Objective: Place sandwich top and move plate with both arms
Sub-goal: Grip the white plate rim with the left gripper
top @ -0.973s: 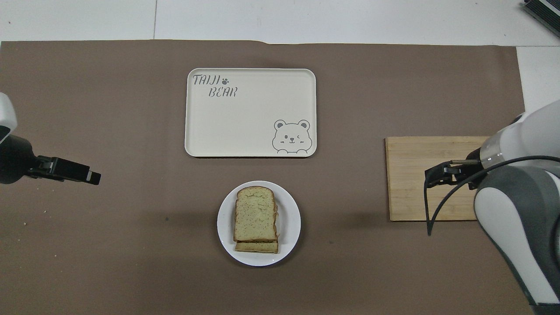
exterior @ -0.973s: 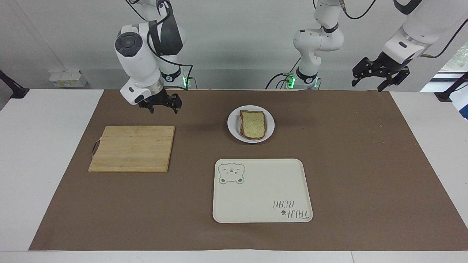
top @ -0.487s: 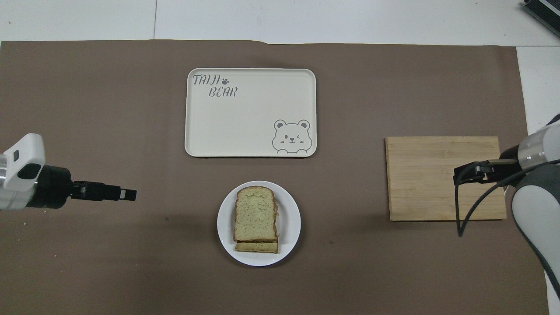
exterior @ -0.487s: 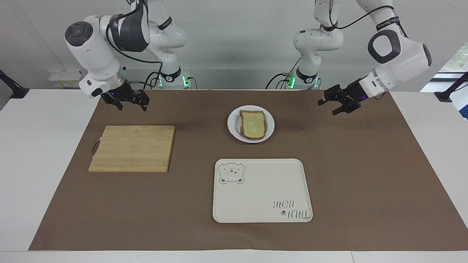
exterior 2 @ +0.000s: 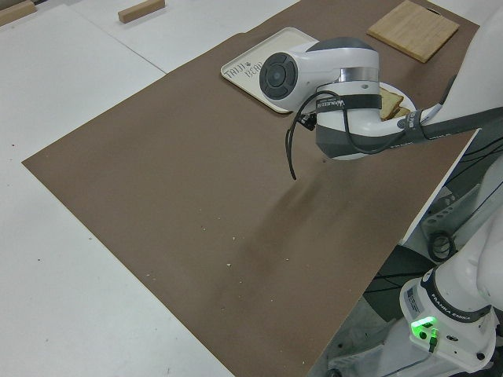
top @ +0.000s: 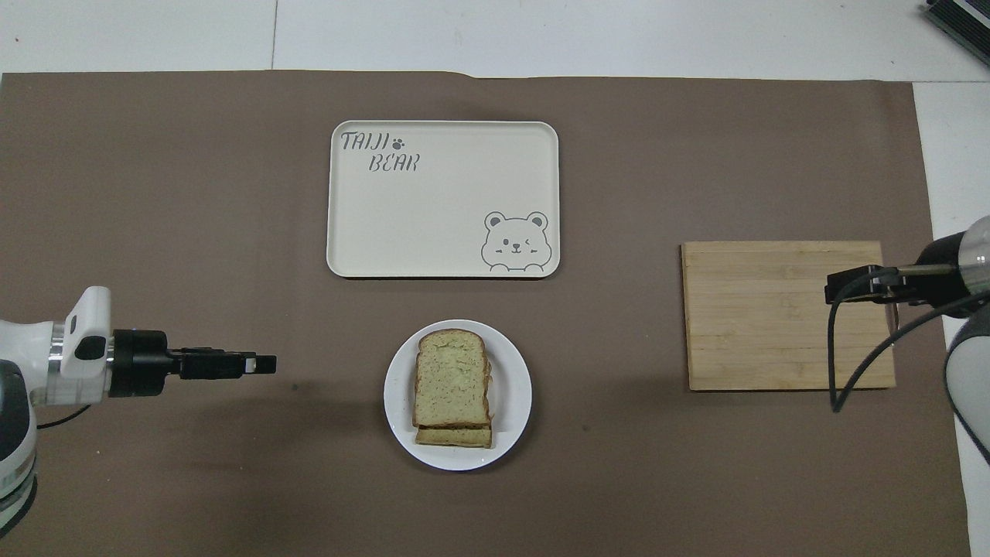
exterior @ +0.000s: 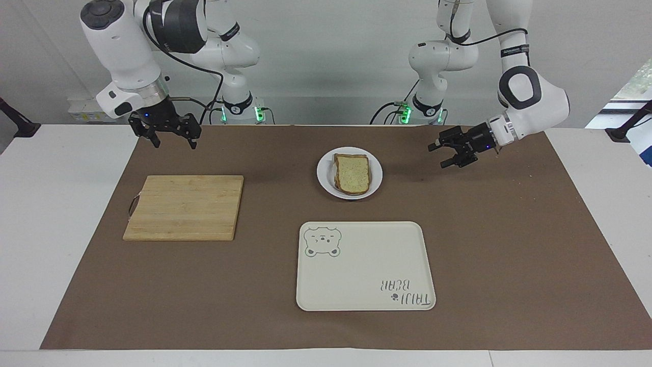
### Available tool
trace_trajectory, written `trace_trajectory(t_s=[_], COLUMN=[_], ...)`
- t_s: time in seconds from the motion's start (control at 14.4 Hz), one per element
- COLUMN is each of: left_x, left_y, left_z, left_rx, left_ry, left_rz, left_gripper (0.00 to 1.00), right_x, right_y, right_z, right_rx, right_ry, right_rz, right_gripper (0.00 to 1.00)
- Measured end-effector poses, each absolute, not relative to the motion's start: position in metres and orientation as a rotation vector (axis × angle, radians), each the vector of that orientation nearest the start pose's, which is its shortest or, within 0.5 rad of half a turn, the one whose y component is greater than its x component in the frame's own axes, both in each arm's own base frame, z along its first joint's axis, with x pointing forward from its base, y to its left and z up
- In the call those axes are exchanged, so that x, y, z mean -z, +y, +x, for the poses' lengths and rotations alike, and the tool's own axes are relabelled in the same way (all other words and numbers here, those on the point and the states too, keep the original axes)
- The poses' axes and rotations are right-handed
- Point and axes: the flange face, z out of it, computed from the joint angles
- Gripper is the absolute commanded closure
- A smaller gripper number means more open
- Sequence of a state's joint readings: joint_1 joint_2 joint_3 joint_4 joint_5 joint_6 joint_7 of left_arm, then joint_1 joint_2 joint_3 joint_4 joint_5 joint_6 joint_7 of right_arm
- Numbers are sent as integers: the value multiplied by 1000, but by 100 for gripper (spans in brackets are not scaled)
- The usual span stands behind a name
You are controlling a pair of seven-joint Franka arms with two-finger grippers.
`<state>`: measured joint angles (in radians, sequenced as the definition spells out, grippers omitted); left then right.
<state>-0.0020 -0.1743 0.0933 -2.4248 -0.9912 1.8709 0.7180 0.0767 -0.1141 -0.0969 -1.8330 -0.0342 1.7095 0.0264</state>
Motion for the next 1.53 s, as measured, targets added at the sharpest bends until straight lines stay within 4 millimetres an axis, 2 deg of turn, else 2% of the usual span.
trace_trajectory(t_s=[0.21, 0.42, 0.63, 0.76, 0.83, 0.9, 1.04, 1.11, 1.25, 1.32, 1.39, 1.53], left_x=[-357, -341, -327, -317, -310, -301, -280, -271, -259, -257, -255, -250], left_y=[-32, -45, -71, -93, -103, -109, -115, -115, -117, -122, -128, -142], left_z=[435, 433, 434, 435, 434, 432, 428, 427, 426, 425, 423, 418], left_rx=[-36, -26, -22, -25, -30, -35, -38, -38, -34, -33, -31, -20], left_ry=[-90, -71, -70, -63, -68, -73, -90, -96, -104, -109, -117, -129], left_rz=[2113, 2084, 2060, 2061, 2057, 2052, 2043, 2042, 2050, 2056, 2067, 2085], left_gripper=[0, 0, 0, 7, 14, 20, 21, 26, 27, 32, 43, 51], right_x=[-586, -598, -647, -675, -683, -687, -689, -690, -690, -688, -684, -678], right_y=[-16, -16, -18, -22, -25, -27, -30, -30, -30, -29, -28, -27], right_z=[525, 522, 507, 497, 494, 492, 491, 490, 488, 488, 490, 495], right_rx=[-4, 1, 11, 30, 39, 43, 47, 45, 41, 34, 23, 4], right_ry=[66, 67, 74, 88, 96, 104, 111, 111, 110, 108, 106, 103], right_rz=[-3164, -3163, -3162, -3160, -3159, -3161, -3164, -3164, -3163, -3163, -3165, -3167], right_gripper=[0, 0, 0, 0, 0, 0, 0, 0, 0, 0, 0, 0])
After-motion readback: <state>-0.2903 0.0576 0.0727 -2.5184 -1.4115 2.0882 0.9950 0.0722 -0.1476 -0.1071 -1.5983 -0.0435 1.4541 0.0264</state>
